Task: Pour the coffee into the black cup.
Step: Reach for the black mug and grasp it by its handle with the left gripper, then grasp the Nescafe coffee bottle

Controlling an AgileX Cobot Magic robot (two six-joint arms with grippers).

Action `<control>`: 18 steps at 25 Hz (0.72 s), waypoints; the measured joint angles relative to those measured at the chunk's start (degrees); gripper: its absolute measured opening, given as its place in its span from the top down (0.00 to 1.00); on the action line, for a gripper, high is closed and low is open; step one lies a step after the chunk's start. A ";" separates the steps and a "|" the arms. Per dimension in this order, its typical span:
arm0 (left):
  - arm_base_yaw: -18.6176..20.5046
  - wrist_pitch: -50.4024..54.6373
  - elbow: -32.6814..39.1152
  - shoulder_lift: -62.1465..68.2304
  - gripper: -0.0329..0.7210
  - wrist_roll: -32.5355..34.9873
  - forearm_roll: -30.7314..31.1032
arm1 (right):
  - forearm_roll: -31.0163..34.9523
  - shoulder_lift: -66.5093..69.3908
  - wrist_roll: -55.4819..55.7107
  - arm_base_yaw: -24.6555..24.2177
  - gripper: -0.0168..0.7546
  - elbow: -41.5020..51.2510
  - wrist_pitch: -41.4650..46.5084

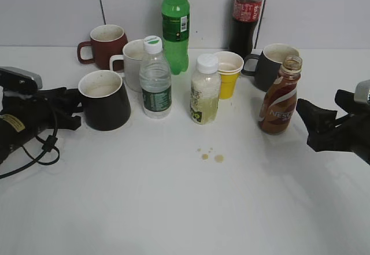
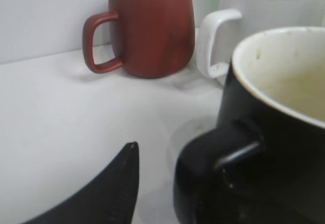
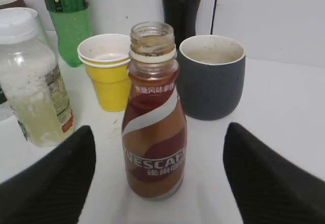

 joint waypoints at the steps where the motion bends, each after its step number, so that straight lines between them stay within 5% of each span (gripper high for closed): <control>1: 0.00 0.00 -0.66 0.47 0.55 -0.05 0.00 | 0.00 0.00 0.00 0.00 0.22 0.00 0.00; 10: 0.00 -0.32 -7.48 4.81 0.57 -0.16 0.41 | -1.38 3.25 -0.07 0.00 0.22 -1.56 -0.11; 18: 0.00 5.81 -14.25 5.56 0.80 -0.16 4.74 | -2.26 14.70 -0.07 0.00 0.22 -6.28 -0.11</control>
